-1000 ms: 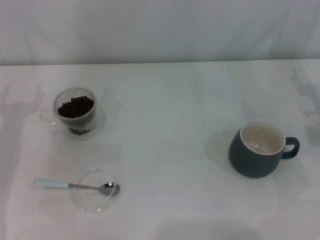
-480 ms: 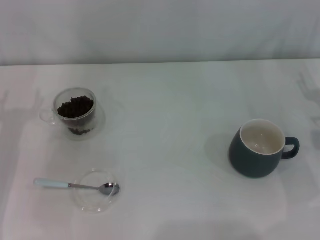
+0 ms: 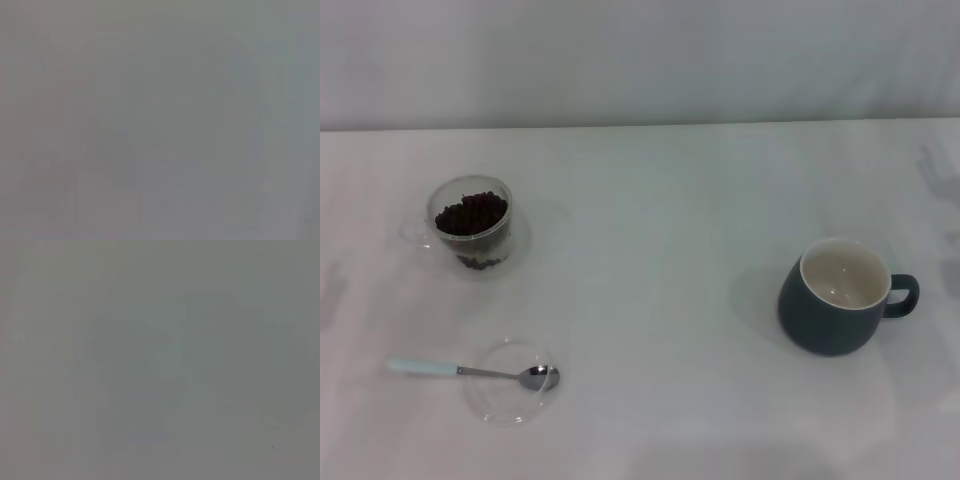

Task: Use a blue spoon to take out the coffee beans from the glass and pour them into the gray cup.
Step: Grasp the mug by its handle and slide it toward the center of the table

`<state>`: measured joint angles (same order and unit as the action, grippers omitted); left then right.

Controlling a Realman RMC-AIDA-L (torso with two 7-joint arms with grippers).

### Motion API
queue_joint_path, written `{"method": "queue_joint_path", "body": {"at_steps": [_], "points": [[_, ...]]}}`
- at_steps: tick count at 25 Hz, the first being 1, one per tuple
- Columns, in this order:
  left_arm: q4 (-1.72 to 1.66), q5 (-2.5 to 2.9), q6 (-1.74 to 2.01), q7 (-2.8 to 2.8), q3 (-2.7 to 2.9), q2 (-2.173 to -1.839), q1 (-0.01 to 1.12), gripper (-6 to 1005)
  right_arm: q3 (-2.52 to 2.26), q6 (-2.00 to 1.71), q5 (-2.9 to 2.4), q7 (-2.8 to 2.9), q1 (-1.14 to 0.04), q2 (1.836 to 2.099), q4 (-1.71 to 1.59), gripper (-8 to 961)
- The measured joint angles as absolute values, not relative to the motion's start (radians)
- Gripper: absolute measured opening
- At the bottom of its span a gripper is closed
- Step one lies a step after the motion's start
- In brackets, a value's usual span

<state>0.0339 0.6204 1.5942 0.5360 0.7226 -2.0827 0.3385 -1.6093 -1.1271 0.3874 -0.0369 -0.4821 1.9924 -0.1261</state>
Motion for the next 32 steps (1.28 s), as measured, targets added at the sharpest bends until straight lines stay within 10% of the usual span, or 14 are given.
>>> {"method": "queue_joint_path", "body": {"at_steps": [32], "points": [[-0.137,0.577,1.576,0.55,0.711,-2.052,0.106,875,-1.709,-1.175,-0.028,0.388,0.077,1.969,-0.505,792]]}}
